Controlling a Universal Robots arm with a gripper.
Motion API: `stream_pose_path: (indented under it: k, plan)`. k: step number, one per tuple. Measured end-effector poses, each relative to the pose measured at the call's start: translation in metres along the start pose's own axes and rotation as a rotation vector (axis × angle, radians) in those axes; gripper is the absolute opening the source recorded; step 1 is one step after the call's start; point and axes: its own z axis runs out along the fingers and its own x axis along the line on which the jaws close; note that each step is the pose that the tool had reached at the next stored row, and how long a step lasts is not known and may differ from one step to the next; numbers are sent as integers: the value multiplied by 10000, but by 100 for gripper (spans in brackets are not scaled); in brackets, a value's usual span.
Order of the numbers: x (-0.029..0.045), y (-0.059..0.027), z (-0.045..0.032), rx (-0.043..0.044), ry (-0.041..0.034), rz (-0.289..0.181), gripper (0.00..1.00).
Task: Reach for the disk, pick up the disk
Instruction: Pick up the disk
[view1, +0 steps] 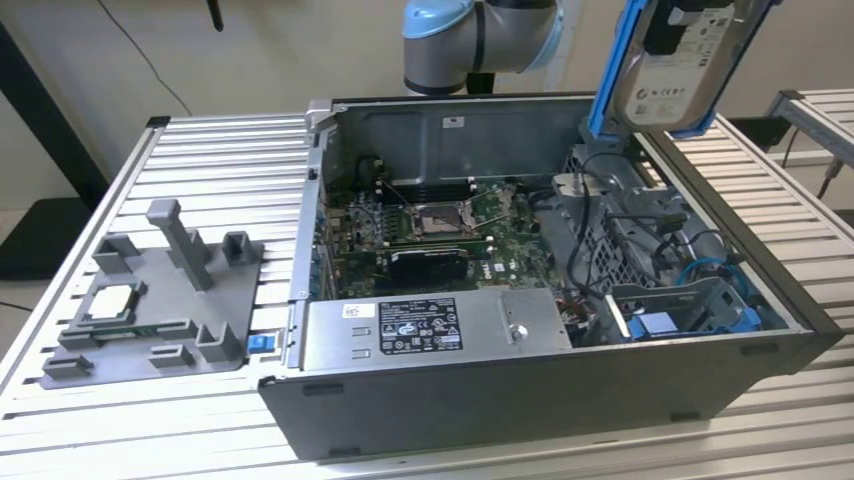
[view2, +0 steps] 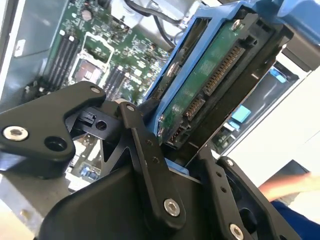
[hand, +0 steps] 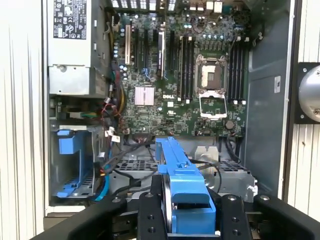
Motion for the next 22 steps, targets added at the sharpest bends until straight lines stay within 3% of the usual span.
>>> stream_pose_path:
  k: [22]
  plan:
    - [1001, 31, -59, 0, 1, 0, 0]
